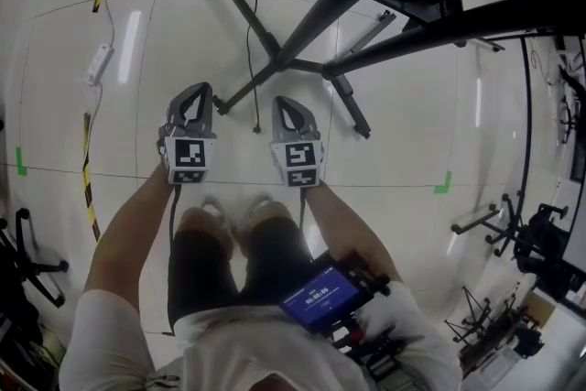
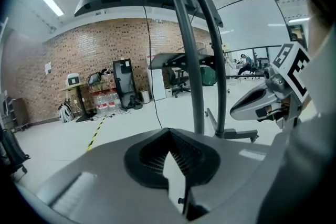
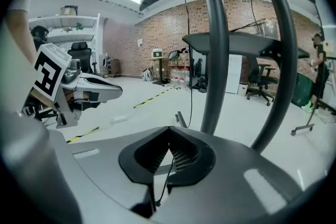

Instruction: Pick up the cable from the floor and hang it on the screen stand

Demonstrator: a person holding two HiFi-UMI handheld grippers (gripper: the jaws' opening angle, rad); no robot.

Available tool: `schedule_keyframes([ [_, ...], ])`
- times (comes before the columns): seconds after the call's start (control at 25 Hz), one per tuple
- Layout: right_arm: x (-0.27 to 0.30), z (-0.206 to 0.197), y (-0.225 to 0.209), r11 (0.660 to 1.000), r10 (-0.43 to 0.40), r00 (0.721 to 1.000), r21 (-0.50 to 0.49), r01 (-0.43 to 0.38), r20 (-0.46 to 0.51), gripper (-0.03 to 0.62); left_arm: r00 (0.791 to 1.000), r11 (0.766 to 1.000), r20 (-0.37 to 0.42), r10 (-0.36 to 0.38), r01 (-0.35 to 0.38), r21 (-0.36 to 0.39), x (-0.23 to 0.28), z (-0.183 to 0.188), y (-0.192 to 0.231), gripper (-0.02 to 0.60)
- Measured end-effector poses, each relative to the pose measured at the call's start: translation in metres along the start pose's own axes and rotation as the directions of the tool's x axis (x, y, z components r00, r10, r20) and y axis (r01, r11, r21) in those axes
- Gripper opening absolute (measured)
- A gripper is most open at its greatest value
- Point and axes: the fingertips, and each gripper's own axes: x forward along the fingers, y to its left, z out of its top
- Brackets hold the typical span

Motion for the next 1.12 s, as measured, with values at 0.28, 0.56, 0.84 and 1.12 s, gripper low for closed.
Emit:
schedule_keyframes([
  [0.28, 0.089, -0.105, -0.019, 1.000, -0.008, 1.000, -0.005, 0.008, 0.011, 0.014, 0.999, 1.000, 0.043, -0.024, 0.024, 0.015, 0.080, -0.102, -0.011, 0.002],
  [0.56, 0.141, -0.176, -0.022, 1.000, -0.006, 1.000, 0.015, 0.006, -0.001, 0.015, 0.998, 0.999, 0.045, -0.037, 0.035, 0.040, 0.119, -0.175, -0.023, 0.002],
  [0.84, 0.163, -0.211, -0.004, 0.999, 0.038, 0.995, 0.024, -0.035, -0.095, 0.081, 0.999, 0.998, 0.023, -0.037, 0.036, 0.061, 0.110, -0.188, -0.016, 0.002],
  [1.12, 0.187, -0.239, -0.001, 1.000, 0.019, 0.984, 0.014, -0.017, -0.176, 0.101, 0.999, 0.998, 0.029, -0.015, 0.013, 0.063, 0.093, -0.190, -0.002, 0.002],
])
